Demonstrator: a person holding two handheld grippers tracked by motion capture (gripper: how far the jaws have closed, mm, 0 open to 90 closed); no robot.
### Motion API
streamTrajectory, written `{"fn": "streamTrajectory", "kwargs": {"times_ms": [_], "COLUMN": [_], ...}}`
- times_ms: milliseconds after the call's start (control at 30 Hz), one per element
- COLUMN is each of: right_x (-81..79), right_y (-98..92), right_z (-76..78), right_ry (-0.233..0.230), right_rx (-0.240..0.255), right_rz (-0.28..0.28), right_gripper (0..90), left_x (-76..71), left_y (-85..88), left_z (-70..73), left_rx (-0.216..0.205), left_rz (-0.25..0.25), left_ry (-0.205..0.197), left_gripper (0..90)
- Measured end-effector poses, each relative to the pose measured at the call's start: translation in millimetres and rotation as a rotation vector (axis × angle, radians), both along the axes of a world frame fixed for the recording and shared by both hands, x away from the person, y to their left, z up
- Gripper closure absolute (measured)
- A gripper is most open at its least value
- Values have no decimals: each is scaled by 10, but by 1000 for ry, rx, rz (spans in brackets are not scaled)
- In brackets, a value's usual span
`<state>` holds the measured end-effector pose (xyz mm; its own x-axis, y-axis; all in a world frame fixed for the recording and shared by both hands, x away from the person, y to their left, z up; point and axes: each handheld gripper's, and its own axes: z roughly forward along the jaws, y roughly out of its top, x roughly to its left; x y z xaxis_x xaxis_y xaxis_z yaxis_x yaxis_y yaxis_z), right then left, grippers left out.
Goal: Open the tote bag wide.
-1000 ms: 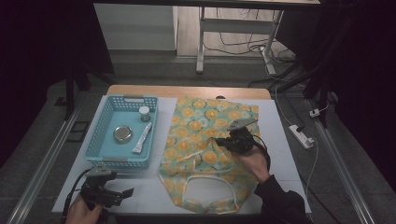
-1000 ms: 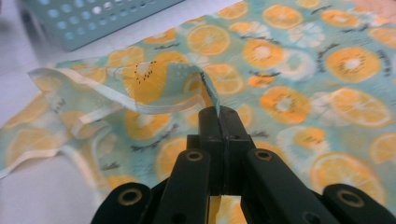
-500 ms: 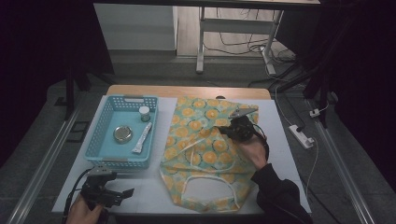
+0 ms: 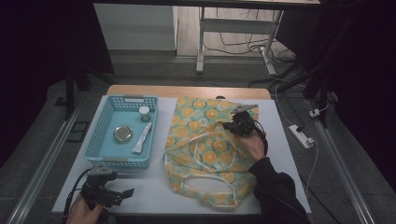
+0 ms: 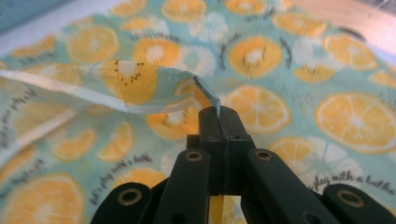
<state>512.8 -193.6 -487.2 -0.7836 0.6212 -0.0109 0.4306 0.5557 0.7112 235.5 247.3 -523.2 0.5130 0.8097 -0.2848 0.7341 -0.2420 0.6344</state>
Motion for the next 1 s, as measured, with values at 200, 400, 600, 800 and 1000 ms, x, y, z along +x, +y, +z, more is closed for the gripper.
{"fn": "streamTrajectory", "kwargs": {"times_ms": [200,400,600,800,1000], "right_x": [37,38,-18,-112,-258], "right_y": [-15,-12,-47,-29,42], "right_z": [-167,-238,-60,40,81], "right_ry": [36,58,28,30,45], "right_rx": [-32,-52,8,46,54], "right_rz": [-2,-4,-24,6,46], "right_gripper": [896,797,615,472,375], "left_x": [0,-2,-5,-9,-11], "left_y": [-1,2,9,8,5], "left_z": [-1,0,1,2,3], "left_rx": [1,-3,-8,-8,-5], "left_rz": [-1,-2,0,4,2], "left_ry": [1,0,-2,-4,-5], "left_gripper": [6,7,7,10,13]}}
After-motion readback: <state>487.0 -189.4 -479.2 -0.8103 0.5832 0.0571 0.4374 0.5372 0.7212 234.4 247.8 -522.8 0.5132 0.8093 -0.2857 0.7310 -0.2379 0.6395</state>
